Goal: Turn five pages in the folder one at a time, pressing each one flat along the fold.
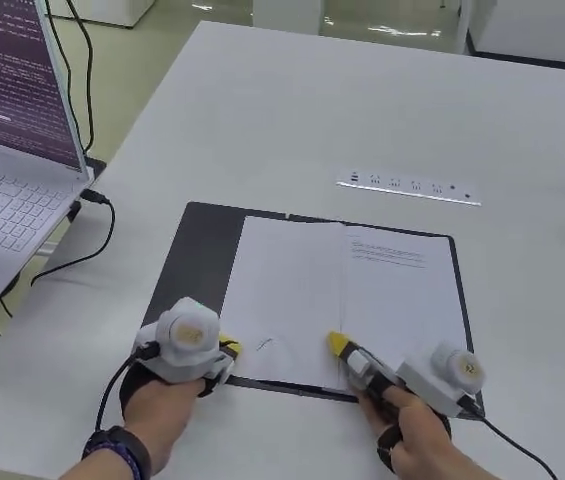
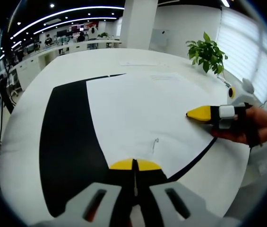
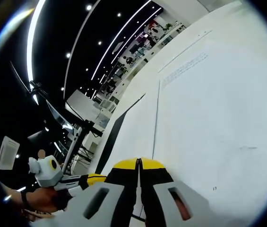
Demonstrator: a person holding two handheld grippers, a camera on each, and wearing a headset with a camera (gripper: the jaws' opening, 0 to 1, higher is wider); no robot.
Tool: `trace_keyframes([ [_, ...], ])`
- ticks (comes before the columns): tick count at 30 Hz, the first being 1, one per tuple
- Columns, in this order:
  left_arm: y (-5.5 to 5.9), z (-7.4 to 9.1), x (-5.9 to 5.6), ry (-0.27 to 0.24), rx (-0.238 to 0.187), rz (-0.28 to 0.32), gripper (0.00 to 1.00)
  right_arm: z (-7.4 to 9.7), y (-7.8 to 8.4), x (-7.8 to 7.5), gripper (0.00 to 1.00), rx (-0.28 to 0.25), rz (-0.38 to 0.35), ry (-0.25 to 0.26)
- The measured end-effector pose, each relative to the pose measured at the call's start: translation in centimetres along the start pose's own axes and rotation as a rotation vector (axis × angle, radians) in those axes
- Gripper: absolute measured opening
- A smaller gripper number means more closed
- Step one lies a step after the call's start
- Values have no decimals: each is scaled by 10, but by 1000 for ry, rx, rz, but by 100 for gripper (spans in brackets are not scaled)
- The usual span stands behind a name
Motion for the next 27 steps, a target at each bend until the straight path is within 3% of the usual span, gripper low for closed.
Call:
trace_keyframes([
  [10,-1,0,-1,-7,-3,-13,0,15,15,2,0,31,7,15],
  [16,0,0,-2,-18,-10,-11,0,25,25,2,0,23,-9,20],
  [21,0,0,-4,-31,-15,-22,0,32,33,2,0,63,12,28],
  [27,-1,-1,-3,-31,-4,-26,0,33,34,3,0,49,-21,40],
])
Point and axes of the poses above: the centre of the closed fingertips' face, and the gripper's own axes: z roughly backward along the fingers, x roughly to its left, y roughly out of its underside, the point moved 10 cm from there along z, roughly backward along the fingers, and after that the axes turned 15 degrees about -z, right-handed, at the moved point
